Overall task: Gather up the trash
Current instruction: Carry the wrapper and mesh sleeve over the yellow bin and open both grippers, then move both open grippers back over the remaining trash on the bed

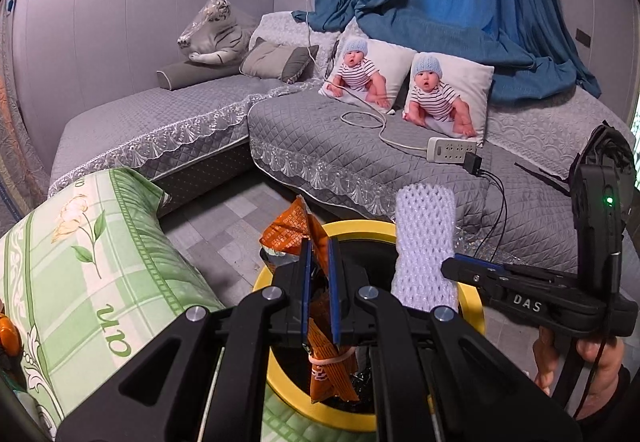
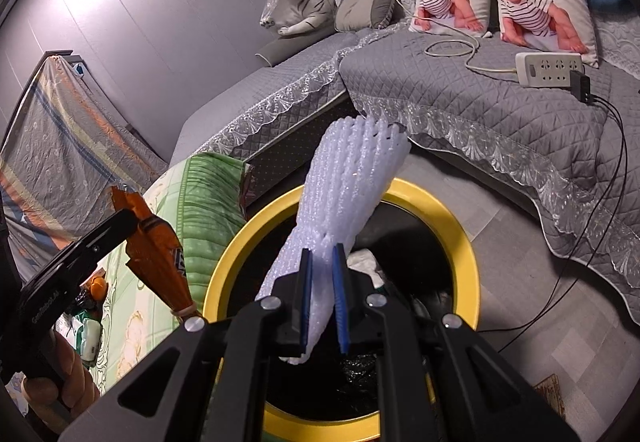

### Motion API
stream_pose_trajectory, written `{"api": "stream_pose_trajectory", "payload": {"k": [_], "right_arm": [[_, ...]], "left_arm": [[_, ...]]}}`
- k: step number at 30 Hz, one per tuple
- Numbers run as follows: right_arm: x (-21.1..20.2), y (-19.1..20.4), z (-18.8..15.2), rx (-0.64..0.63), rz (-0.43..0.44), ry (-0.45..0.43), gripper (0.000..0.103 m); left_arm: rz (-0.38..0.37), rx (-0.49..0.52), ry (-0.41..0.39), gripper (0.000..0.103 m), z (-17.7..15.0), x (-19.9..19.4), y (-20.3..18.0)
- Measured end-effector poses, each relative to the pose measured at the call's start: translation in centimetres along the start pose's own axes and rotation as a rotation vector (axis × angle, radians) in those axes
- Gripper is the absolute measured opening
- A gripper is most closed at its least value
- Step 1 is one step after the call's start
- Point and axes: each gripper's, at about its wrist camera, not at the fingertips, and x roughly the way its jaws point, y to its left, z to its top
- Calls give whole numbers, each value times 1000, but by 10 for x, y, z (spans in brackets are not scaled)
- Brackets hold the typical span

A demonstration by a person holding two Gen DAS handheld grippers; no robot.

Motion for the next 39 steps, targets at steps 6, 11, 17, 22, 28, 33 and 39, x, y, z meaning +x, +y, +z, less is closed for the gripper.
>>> {"api": "stream_pose_trajectory", "payload": {"k": [6, 11, 17, 22, 28, 33, 39], "right_arm": [[-5, -9, 4, 37, -14, -13, 15], [-11, -17, 6, 78, -24, -24, 28], [-27, -7, 6, 67, 1, -48, 30], [-38, 31, 5, -36, 93, -51, 36], [-32, 111, -5, -239, 208, 1, 50], [-20, 222, -32, -523, 334, 69, 56], [0, 358, -83, -867, 458, 139, 56]], "left_arm": [[18, -32, 25, 33, -1, 5, 5], [56, -77, -1, 71, -2, -6, 18], [101, -155, -40, 71, -10, -38, 54], [164, -219, -63, 77, -34, -99, 99], [334, -278, -105, 91, -98, -200, 159], [526, -424, -181, 93, -167, -290, 204], [742, -578, -235, 93, -235, -365, 237]]}}
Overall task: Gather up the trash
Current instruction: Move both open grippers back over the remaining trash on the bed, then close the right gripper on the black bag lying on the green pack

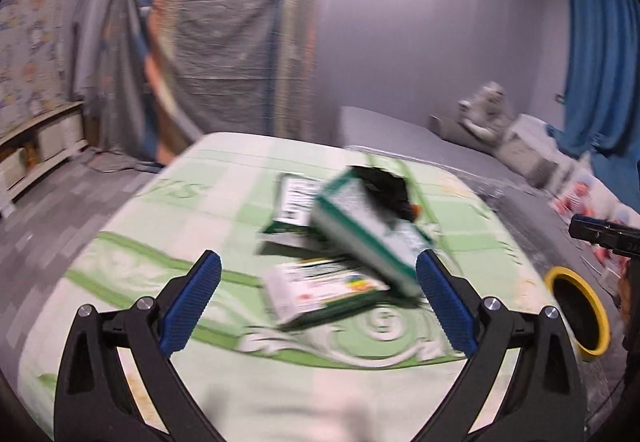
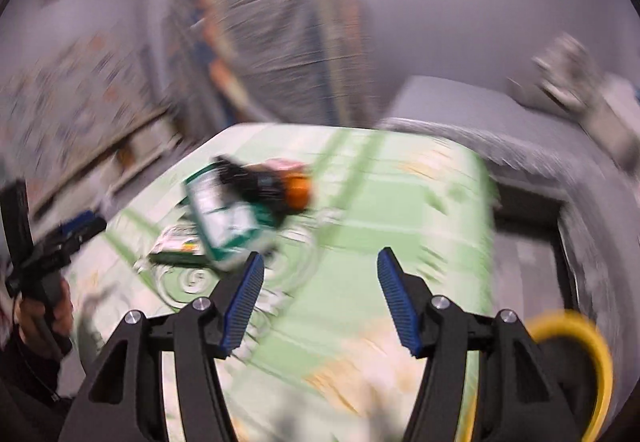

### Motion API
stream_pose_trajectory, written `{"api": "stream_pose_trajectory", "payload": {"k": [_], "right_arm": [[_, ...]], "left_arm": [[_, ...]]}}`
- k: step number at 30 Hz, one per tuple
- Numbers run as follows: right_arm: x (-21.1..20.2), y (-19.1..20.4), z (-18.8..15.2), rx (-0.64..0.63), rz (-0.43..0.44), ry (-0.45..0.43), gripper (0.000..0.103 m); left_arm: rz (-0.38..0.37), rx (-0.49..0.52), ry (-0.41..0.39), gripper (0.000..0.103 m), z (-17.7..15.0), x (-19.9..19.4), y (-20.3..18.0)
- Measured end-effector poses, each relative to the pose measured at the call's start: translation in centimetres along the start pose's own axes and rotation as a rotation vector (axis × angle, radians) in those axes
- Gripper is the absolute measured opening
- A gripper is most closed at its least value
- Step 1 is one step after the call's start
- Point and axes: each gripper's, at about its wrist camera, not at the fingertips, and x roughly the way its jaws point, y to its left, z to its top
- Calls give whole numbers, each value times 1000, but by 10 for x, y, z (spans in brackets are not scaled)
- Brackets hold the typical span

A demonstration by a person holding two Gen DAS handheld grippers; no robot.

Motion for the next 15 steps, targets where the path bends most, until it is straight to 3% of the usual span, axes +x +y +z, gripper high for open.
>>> {"api": "stream_pose_trajectory", "payload": {"k": [2, 6, 15], "right_arm": [[31, 32, 22, -84, 19, 43, 56], [93, 79, 54, -193, 32, 113, 56], [171, 112, 91, -241, 24, 186, 56]], "left_arm": [[36, -18, 6, 94, -3, -1, 18], [15, -62, 39, 94, -9, 4, 33], [-29, -22, 100, 94, -20, 28, 33]]}}
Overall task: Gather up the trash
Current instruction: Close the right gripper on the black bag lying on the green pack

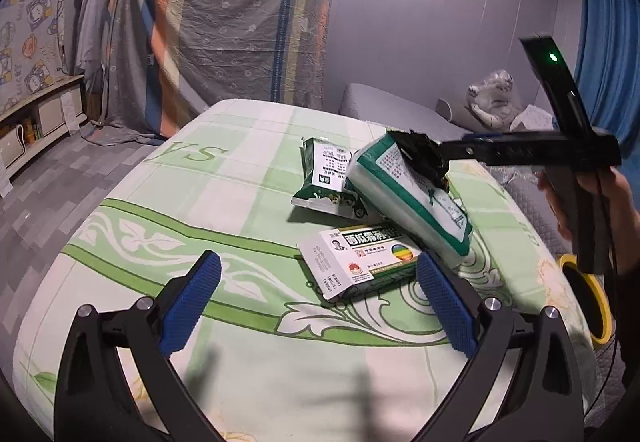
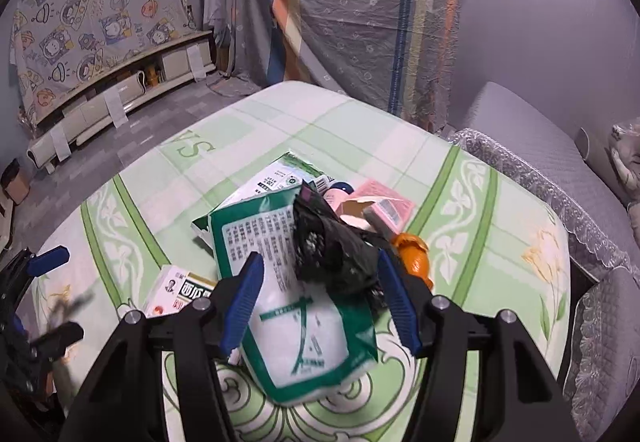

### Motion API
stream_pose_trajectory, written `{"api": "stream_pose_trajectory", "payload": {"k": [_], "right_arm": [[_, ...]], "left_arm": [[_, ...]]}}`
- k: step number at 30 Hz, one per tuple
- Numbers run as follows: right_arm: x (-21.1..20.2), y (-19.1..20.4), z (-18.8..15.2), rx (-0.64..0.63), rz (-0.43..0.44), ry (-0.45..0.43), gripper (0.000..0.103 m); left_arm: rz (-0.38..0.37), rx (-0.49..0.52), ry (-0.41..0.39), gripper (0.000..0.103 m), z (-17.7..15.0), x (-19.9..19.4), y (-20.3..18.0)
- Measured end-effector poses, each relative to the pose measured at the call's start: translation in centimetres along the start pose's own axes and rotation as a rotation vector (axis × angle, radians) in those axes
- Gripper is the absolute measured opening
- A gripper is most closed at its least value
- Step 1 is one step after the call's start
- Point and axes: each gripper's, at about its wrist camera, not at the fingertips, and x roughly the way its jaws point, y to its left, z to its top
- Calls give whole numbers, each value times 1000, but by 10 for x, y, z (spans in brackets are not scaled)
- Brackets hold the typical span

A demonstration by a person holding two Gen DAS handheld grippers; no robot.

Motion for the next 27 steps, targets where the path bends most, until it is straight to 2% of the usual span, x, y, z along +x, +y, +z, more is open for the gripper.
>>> {"api": "stream_pose_trajectory", "payload": {"k": [6, 7, 8, 10, 13, 19, 22, 27], "right_arm": [[35, -8, 6, 19, -8, 70, 55], [38, -10, 6, 28, -8, 76, 49], [40, -11, 5, 38, -8, 81, 35], [40, -17, 2, 61, -18, 77, 24], [31, -28, -1, 101, -5, 47, 15], [-7, -53, -8, 193, 29, -30, 13], [-38, -68, -16, 248, 74, -77, 13], [-90, -79, -36, 273, 103, -135, 13]], "left_arm": [[-12, 8, 18, 94, -5, 10, 5], [4, 14, 8, 94, -6, 10, 4], [18, 26, 2, 94, -7, 10, 4], [24, 41, 2, 94, -6, 10, 4], [18, 66, -20, 94, -3, 6, 2], [-78, 231, -67, 94, 1, 2, -10], [-162, 337, -77, 94, 2, 5, -17], [-299, 404, 15, 94, 9, 30, -18]]}}
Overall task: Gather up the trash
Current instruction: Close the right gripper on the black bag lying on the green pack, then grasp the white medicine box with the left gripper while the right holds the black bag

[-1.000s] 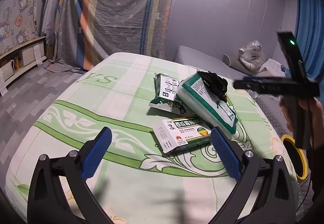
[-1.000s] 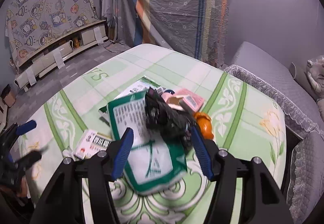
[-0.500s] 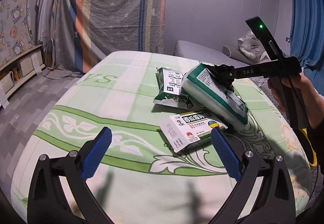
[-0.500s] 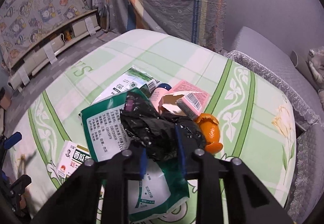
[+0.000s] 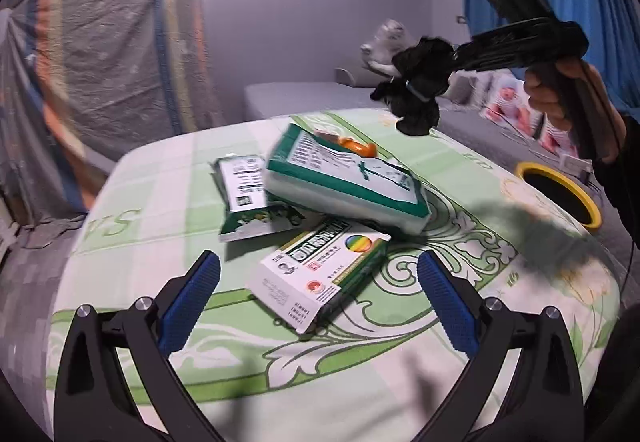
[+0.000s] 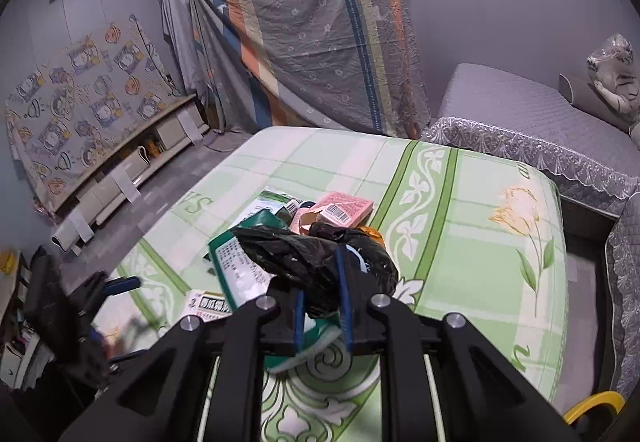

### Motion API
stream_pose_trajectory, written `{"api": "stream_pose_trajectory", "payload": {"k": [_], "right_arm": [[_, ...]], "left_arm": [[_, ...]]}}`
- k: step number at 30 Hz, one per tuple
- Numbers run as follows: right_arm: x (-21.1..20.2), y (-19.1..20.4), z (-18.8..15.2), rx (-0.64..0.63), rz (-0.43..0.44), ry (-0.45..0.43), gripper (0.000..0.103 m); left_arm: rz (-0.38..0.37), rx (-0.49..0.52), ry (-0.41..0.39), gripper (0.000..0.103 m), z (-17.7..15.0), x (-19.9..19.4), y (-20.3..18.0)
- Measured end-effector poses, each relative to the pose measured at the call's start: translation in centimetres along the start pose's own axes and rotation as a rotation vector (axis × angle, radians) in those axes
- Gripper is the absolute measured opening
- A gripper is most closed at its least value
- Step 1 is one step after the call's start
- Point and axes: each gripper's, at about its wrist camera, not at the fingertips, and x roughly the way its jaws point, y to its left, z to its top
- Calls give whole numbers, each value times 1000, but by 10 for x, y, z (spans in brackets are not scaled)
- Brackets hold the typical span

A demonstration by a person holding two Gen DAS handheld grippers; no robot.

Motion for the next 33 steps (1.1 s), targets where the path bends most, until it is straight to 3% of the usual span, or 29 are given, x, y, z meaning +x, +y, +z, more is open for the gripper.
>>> {"api": "stream_pose_trajectory", "payload": {"k": [3, 8, 13, 21, 25, 27, 28, 29, 33], "right_arm": [[-16, -3, -10, 7, 12, -4, 13], [-30, -8, -24, 17, 15, -5, 13], [-28, -13, -29, 41, 26, -1, 13], [-24, -9, -32, 41, 56, 7, 13], [-26, -7, -33, 37, 65, 2, 13], [-28, -6, -34, 39, 72, 1, 13], [-28, -5, -34, 38, 72, 0, 13], [-29, -4, -35, 36, 72, 1, 13], [-34, -2, -38, 37, 74, -2, 13]], "left_arm": [[-66, 31, 31, 94, 3, 13, 1], [-89, 178, 93, 94, 3, 36, -15], [-152, 150, 150, 94, 11, 54, -2], [-169, 182, 245, 94, 4, 86, 2], [-170, 178, 247, 94, 5, 91, 4], [-182, 174, 245, 87, 6, 93, 7], [-184, 174, 250, 78, 5, 94, 8], [-178, 175, 260, 74, 4, 96, 9], [-165, 184, 279, 73, 2, 98, 7]]}}
